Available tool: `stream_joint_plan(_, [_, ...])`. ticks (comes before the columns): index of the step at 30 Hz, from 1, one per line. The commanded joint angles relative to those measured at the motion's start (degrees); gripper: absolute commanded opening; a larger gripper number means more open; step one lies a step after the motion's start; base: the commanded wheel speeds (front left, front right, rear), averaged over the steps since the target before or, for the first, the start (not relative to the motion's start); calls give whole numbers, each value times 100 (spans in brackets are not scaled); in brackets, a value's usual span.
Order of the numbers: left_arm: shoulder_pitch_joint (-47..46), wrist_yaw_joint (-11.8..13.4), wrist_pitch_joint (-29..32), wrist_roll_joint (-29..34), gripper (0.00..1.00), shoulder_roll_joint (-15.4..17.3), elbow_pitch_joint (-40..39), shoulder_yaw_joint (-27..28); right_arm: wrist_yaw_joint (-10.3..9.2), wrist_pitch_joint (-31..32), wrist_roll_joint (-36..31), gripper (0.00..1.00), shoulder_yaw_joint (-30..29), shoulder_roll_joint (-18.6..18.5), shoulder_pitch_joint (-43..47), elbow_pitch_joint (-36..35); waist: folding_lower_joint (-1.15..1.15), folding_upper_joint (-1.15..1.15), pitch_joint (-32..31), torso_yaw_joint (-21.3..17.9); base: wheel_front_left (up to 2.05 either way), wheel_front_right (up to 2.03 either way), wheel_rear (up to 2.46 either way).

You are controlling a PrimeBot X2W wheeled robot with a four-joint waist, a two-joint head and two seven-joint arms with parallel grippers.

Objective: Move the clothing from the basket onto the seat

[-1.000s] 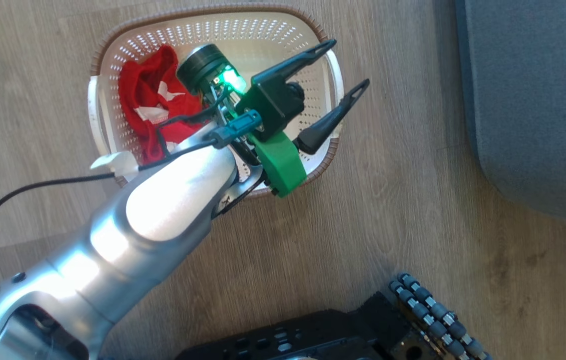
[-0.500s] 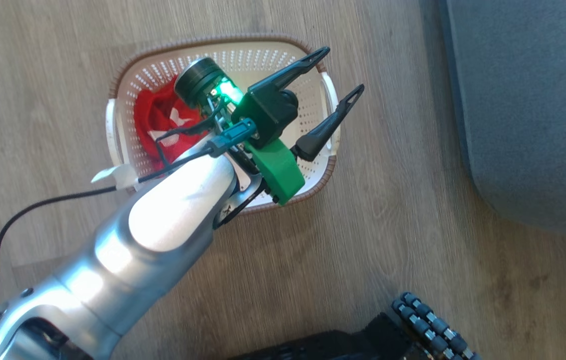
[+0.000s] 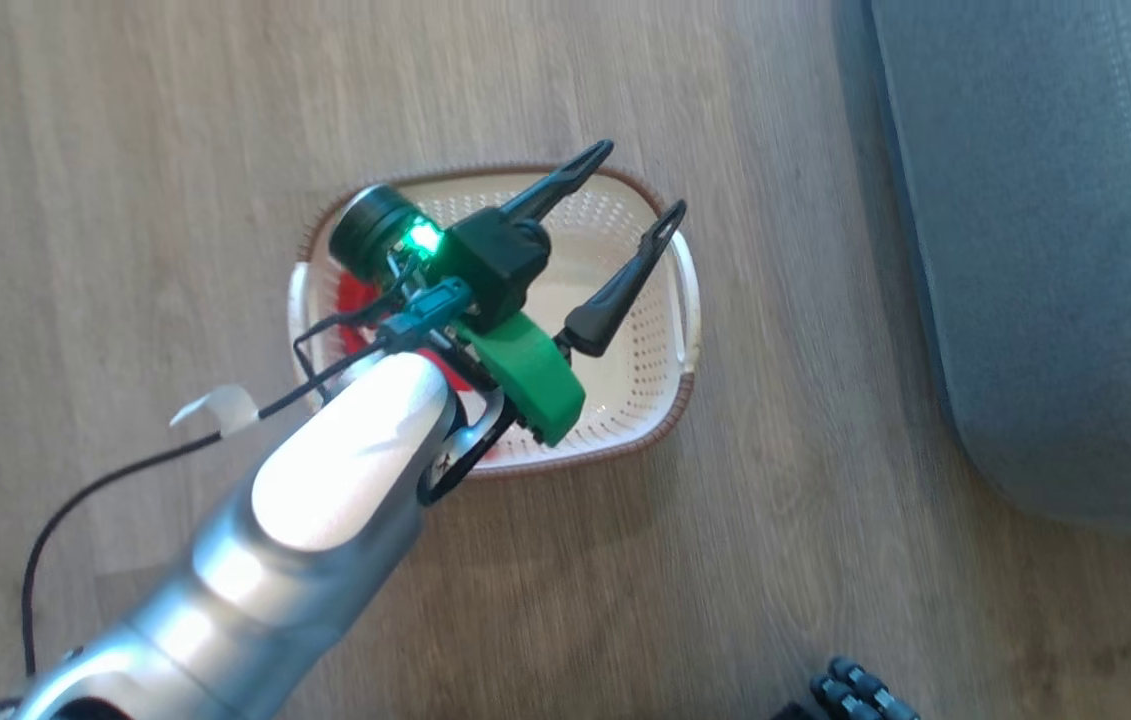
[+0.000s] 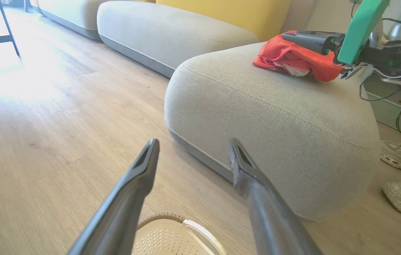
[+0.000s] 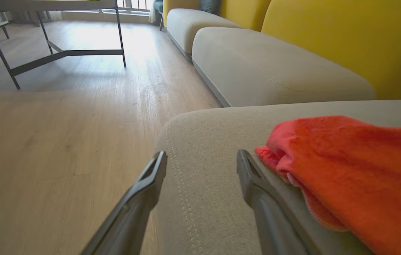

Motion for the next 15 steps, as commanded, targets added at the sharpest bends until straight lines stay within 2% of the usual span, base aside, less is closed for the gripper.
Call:
stream_joint_plan(1, [60,-36,-28,74,100,2,-199,251,40,-28,73,100,113,-36,191,-261,0,0,-243,168,0,0,0])
stream_joint_plan(9, [594,-13,-28,245,100,-69,-160,936,40,-28,182,100,617,167,515,-716,0,0,-821,504,0,0,0])
stream_joint_plan(15, [1042,100,-28,401,100,-88,-73,1571,40,-28,122,100,884,317,768,-924,0,0,-1258,707,0,0,0])
